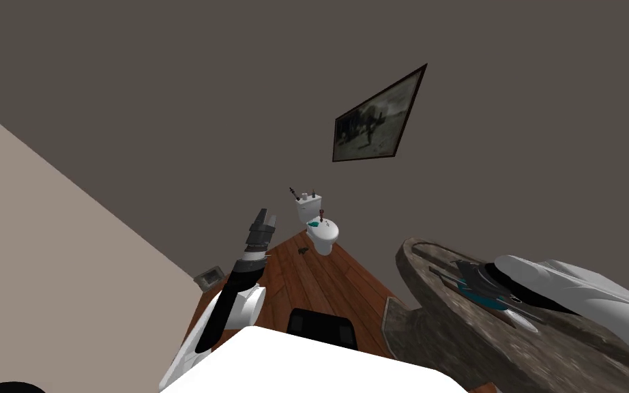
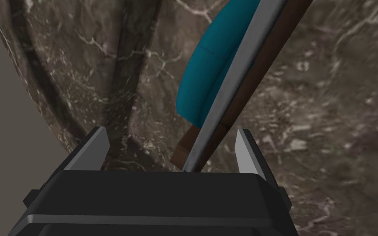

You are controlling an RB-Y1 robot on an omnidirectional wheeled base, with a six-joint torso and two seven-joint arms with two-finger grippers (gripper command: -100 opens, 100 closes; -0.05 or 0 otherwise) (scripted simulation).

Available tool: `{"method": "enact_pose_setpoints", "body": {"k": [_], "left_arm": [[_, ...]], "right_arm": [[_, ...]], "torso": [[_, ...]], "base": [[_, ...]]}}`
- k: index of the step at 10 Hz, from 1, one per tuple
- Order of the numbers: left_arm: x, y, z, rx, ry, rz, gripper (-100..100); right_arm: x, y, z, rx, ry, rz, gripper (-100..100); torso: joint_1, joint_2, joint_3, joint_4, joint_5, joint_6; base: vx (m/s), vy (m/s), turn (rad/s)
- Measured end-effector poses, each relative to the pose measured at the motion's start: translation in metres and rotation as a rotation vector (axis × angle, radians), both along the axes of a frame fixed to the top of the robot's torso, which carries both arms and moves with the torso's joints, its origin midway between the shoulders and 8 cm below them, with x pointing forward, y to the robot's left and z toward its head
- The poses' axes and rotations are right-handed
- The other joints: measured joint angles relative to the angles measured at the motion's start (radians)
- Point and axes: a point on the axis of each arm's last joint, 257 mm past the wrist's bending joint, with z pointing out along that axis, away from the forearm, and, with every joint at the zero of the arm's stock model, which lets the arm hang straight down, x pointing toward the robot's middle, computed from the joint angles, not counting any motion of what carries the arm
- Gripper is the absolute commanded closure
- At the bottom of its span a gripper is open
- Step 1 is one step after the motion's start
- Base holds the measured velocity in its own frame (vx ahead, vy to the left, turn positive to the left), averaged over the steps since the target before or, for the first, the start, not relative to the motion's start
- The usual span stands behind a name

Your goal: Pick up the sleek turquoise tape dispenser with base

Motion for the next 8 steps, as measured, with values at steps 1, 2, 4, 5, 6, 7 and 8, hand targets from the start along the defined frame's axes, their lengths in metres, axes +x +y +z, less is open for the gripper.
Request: {"method": "enact_pose_setpoints", "body": {"k": [1, 2, 4, 5, 6, 7, 8], "left_arm": [[0.0, 0.0, 0.0, 0.0, 0.0, 0.0, 0], [0.0, 0.0, 0.0, 0.0, 0.0, 0.0, 0], [0.0, 0.0, 0.0, 0.0, 0.0, 0.0, 0], [0.0, 0.0, 0.0, 0.0, 0.0, 0.0, 0], [0.0, 0.0, 0.0, 0.0, 0.0, 0.0, 0], [0.0, 0.0, 0.0, 0.0, 0.0, 0.0, 0], [0.0, 0.0, 0.0, 0.0, 0.0, 0.0, 0]], "right_arm": [[-0.003, -0.001, -0.002, 0.003, -0.001, -0.013, -100], [-0.005, -0.001, -0.004, 0.004, 0.005, -0.016, -100], [-0.013, -0.007, -0.006, 0.004, 0.005, -0.043, -100], [-0.02, -0.011, -0.005, 0.003, 0.004, -0.061, -100], [-0.022, -0.013, -0.007, 0.009, -0.001, -0.082, -100], [-0.025, -0.013, -0.01, 0.009, 0.006, -0.085, -100], [-0.03, -0.016, -0.01, 0.009, 0.005, -0.098, -100]], "torso": [[0.001, 0.0, 0.0, 0.0, 0.0, 0.001], [0.002, -0.001, -0.001, 0.0, 0.0, 0.001], [0.002, -0.001, 0.0, 0.0, 0.0, 0.001], [0.001, 0.0, 0.0, 0.0, 0.0, 0.0], [0.001, 0.0, 0.0, 0.0, 0.0, 0.001], [0.002, -0.002, -0.001, 0.0, 0.0, 0.001], [0.002, -0.001, 0.0, 0.0, 0.0, 0.0]], "base": [[-0.034, -0.002, -0.016], [-0.056, -0.014, 0.223], [-0.06, -0.03, 0.179], [-0.066, -0.033, 0.111], [-0.032, -0.014, -0.023], [-0.062, -0.019, 0.161], [-0.058, -0.024, 0.182]]}}
